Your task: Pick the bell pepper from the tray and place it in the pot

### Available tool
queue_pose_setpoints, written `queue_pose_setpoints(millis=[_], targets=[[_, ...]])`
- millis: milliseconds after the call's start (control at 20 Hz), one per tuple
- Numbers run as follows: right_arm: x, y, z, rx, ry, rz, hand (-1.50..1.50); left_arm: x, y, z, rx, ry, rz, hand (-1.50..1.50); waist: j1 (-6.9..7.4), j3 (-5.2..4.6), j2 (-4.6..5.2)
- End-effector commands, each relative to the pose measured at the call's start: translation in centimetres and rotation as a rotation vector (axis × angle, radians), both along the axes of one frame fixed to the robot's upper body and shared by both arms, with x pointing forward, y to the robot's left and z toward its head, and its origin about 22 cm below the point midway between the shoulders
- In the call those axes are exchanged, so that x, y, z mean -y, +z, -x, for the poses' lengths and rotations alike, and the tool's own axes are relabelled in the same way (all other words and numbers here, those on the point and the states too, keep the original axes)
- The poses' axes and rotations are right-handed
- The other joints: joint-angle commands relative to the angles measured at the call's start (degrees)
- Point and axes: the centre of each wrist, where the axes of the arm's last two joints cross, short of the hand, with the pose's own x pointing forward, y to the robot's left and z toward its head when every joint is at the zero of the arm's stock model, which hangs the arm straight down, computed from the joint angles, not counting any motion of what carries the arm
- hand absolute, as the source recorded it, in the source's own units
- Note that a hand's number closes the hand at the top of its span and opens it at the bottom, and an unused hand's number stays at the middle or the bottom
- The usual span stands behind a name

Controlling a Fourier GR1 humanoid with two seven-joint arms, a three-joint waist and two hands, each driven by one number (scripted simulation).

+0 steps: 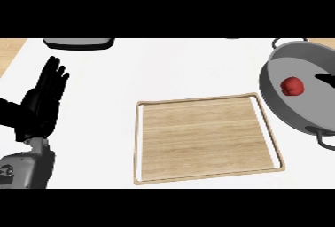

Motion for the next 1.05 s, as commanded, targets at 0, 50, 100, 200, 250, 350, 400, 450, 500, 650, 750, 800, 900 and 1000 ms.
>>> queue_pose_setpoints(millis=[0, 50, 100, 200, 250, 350, 400, 450, 500, 650, 750, 800, 900, 1000], targets=[[4.9, 0.7, 3.8, 0.040, -0.003, -0.043, -1.50, -0.1, 0.1, 1.3, -0.015, 0.001, -0.001, 0.00, -0.40, -0.03, -0.29], [5.6, 1.4, 4.1, 0.036, -0.011, -0.050, -1.50, -1.1, 0.7, -0.2, 0.001, 0.014, -0.010, 0.00, -0.48, -0.03, -0.07], [6.6, 1.7, 5.0, 0.024, 0.004, -0.064, -1.50, -0.5, -0.9, 0.7, -0.008, 0.014, -0.010, 0.00, -0.46, -0.04, -0.13], [6.9, 0.3, 6.0, 0.043, 0.016, -0.090, -1.50, -0.4, -1.2, 0.9, -0.002, 0.014, 0.013, 0.00, -0.62, -0.06, -0.24], [8.4, 1.8, 6.9, 0.042, 0.001, -0.067, -1.50, -1.6, 1.3, 1.1, -0.012, 0.002, -0.002, 0.00, 0.03, 0.02, -0.10], [9.4, 0.4, 9.1, 0.032, 0.027, -0.082, -1.50, -1.5, 0.0, 0.5, -0.007, 0.007, 0.002, 0.00, -0.75, -0.02, -0.15], [10.0, 0.8, 9.7, 0.035, 0.027, -0.079, -1.50, -1.5, 1.3, -0.1, -0.004, 0.000, 0.009, 0.00, -0.56, 0.02, -0.06], [10.0, 2.1, 8.9, 0.015, 0.024, -0.086, -1.50, -0.6, 0.5, -0.1, -0.006, 0.011, 0.003, 0.00, -0.46, -0.01, -0.10], [10.9, 2.1, 10.2, 0.035, 0.028, -0.074, -1.50, -0.7, 0.2, 1.2, -0.004, 0.015, -0.006, 0.00, -0.28, 0.01, -0.15], [11.5, 2.8, 10.7, 0.029, 0.027, -0.062, -1.50, -2.0, -0.8, 1.0, -0.008, 0.006, -0.001, 0.00, -0.01, 0.03, -0.02], [11.2, 0.6, 11.6, 0.000, 0.041, -0.055, -1.50, -0.2, 0.2, 0.6, -0.008, -0.004, 0.018, 0.00, 0.11, 0.09, 0.04], [11.8, -0.5, 13.2, 0.015, 0.045, -0.061, -1.50, -0.3, 1.5, 0.0, 0.001, 0.015, 0.010, 0.00, -0.30, 0.10, -0.03], [11.8, 1.5, 11.8, 0.007, 0.060, -0.047, -1.50, -1.3, -1.1, 0.4, 0.004, 0.012, 0.008, 0.00, -0.22, 0.01, -0.05], [11.4, 0.7, 11.7, 0.011, 0.048, -0.076, -1.50, -0.4, 0.1, -1.0, 0.002, 0.009, 0.001, 0.00, -0.48, 0.01, -0.10]])
